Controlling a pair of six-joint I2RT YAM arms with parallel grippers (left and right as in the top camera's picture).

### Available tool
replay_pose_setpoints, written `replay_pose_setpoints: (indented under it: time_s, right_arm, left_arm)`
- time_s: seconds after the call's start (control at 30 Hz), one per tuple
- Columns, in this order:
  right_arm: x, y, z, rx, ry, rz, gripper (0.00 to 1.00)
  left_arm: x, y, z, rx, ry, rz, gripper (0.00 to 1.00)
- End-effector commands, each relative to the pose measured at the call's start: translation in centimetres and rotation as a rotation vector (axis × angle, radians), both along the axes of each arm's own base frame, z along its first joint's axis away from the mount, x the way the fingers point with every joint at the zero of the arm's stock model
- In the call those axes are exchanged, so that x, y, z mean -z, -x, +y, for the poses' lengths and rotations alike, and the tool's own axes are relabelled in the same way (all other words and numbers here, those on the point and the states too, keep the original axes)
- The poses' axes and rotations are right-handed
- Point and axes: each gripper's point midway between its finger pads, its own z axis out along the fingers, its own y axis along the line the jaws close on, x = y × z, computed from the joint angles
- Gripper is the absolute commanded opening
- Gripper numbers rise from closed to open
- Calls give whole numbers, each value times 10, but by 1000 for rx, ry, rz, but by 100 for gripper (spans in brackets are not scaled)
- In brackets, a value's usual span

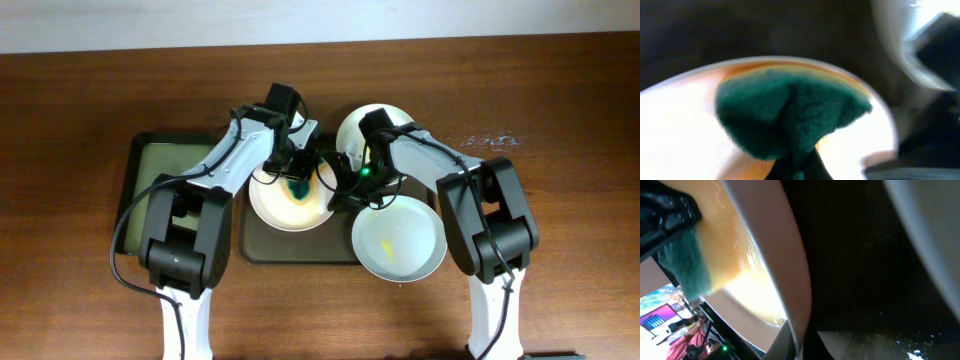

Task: Clean dirty plates on tray and stack at the side
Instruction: 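Scrub the plate surface with the sponge while right gripper holds rim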

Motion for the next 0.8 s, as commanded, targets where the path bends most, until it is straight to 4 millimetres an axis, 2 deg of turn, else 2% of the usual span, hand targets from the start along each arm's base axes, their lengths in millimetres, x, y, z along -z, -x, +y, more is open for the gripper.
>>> replay_pose_setpoints:
  time_s: [0.0,0.03,0.07,0.1,0.17,0.2,0.27,0.33,0.37,0.43,0.5,0.6,0.7,0.77]
  right_arm:
    - [30,17,-4,-82,78,-8,4]
    - [30,17,-4,-82,78,-8,4]
    - [30,17,-4,-82,78,-8,4]
    - [30,17,-4,-82,78,-8,4]
    - [30,17,-4,-82,78,-8,4]
    - [30,17,-4,-82,79,-8,4]
    - [30,17,-3,-82,78,-10,4]
    - [30,16,-3,-81,77,-14,4]
    - [30,16,-3,-81,76,-15,4]
    - [30,16,-3,-81,76,-15,4]
    - [30,16,-3,-78,77,-12,4]
    - [30,16,-3,-78,77,-12,4]
    - [30,15,-3,-69,80,-6,4]
    - [30,16,-3,-70,80,-6,4]
  left_arm:
    - [-12,-12,-36,83,234,-45,0]
    - [-11,-25,-31,50,213,-86,0]
    - [-7,-44,-16,-27,137,-142,0]
    - [-2,-63,8,-136,17,-199,0]
    - [2,-84,63,-340,-259,-298,0]
    - [-3,-88,105,-475,-465,-359,0]
    - [-10,-77,140,-558,-656,-379,0]
    - [0,-55,140,-487,-672,-274,0]
    - [5,-45,132,-423,-647,-221,0]
    - [20,-9,96,-184,-476,-34,0]
    - [20,32,54,94,-227,121,0]
    - [6,70,28,305,-15,224,0]
    - [-1,81,19,322,56,265,0]
    - [0,73,15,288,65,242,0]
